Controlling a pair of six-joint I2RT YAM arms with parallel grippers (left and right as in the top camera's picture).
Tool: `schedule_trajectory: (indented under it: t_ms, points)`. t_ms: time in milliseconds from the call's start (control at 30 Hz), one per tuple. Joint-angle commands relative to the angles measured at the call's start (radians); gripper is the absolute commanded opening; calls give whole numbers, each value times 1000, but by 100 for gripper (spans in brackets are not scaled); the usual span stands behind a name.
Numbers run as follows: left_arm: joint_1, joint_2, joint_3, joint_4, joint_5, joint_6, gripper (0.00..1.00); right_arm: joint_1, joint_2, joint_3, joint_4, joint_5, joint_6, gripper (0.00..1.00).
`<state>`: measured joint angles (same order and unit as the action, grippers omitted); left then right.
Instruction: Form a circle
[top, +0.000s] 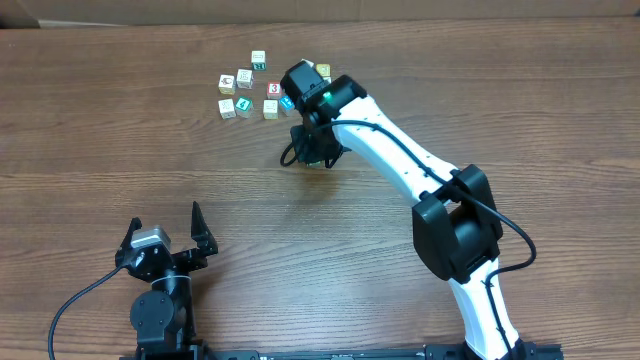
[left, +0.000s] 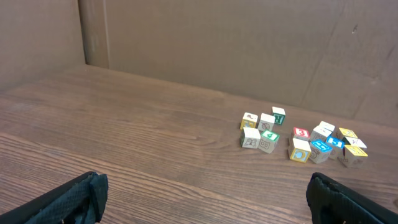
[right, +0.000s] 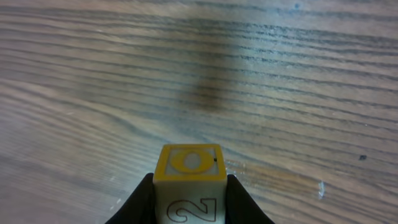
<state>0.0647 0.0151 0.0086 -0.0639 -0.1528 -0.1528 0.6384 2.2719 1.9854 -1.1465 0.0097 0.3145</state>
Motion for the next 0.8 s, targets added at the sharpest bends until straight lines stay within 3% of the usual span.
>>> schedule_trajectory:
  t_ms: [0,333,767]
  points:
    - [-13,-10,-4,0,8,19,99,10,29,-23,25,57,16,17]
    - [-13,-10,-4,0,8,19,100,10,37,-136,164,93,15,18]
    - [-13,-10,-4,0,8,19,100,10,37,-166,200,136,15,30]
